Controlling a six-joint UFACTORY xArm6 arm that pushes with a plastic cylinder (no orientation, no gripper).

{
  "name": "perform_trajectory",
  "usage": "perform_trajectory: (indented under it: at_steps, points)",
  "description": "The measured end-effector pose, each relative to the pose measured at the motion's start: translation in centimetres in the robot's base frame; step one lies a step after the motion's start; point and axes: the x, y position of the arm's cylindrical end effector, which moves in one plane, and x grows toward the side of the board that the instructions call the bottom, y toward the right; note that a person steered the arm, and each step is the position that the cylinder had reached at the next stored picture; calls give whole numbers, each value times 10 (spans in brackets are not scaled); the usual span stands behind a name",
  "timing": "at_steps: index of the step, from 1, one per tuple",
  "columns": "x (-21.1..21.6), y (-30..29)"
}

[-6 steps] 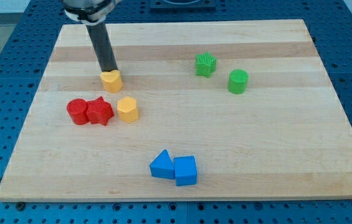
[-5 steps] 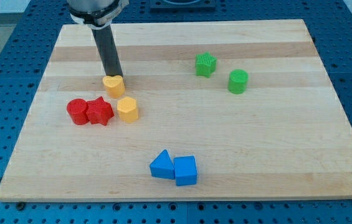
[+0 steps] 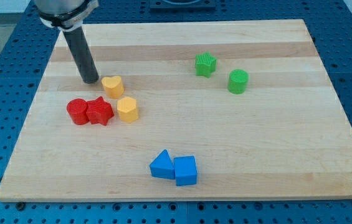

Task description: Push yellow heart to the right of the yellow hexagon

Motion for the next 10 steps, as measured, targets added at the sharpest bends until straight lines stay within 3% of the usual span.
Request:
perform_trajectory:
  at_steps: [3, 10]
  points:
    - [12, 12]
    - [20, 140]
